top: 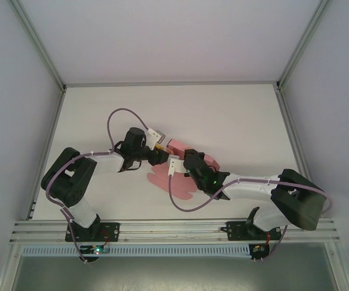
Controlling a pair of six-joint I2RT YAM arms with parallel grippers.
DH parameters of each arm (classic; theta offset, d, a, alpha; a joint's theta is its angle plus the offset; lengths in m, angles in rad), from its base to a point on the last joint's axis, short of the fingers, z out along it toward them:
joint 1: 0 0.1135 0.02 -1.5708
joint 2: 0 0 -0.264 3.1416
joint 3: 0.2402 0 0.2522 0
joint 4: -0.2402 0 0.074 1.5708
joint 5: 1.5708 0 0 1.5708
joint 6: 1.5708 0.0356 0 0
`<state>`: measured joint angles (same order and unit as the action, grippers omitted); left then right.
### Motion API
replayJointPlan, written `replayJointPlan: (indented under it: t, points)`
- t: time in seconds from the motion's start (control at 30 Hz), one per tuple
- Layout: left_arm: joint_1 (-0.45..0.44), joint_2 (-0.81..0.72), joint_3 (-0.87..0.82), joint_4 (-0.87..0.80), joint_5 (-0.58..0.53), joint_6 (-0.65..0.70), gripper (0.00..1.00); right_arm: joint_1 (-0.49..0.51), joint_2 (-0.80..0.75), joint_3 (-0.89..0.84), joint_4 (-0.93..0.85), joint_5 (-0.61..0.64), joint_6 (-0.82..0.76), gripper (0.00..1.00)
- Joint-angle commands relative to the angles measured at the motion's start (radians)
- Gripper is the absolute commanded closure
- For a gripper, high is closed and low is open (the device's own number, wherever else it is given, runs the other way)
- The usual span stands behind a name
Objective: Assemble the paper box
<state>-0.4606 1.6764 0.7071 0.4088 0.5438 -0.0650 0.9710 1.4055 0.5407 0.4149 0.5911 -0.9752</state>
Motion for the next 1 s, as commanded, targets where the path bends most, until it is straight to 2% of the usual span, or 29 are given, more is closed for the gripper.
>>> replayJointPlan:
  t: [0.0, 0.1, 0.33, 0.4, 0.53, 0.77, 0.93, 0.97]
  points:
    - [-0.031, 0.008, -0.013, 0.169, -0.088, -0.033, 0.52, 0.025, 0.021, -0.020, -0.070, -0.034, 0.011, 1.00]
    - [-0.047, 0.019, -0.019, 0.234, -0.132, -0.025, 0.52, 0.025, 0.022, -0.015, -0.076, -0.060, 0.018, 1.00]
    - [-0.049, 0.098, 0.043, 0.265, -0.108, -0.020, 0.52, 0.006, 0.039, 0.008, -0.122, -0.122, 0.039, 1.00]
    - [-0.049, 0.112, 0.044, 0.285, -0.114, -0.029, 0.57, -0.003, 0.038, 0.017, -0.139, -0.151, 0.057, 1.00]
    - [-0.051, 0.123, 0.052, 0.293, -0.131, -0.035, 0.59, -0.017, 0.041, 0.028, -0.150, -0.180, 0.072, 1.00]
    - [-0.056, 0.161, 0.066, 0.307, -0.235, -0.053, 0.73, -0.035, 0.044, 0.051, -0.184, -0.206, 0.087, 1.00]
    - [-0.076, 0.191, 0.070, 0.321, -0.418, -0.062, 0.92, -0.038, 0.035, 0.061, -0.216, -0.215, 0.107, 1.00]
    - [-0.079, 0.199, 0.071, 0.322, -0.449, -0.065, 0.93, -0.038, 0.033, 0.064, -0.223, -0.215, 0.109, 1.00]
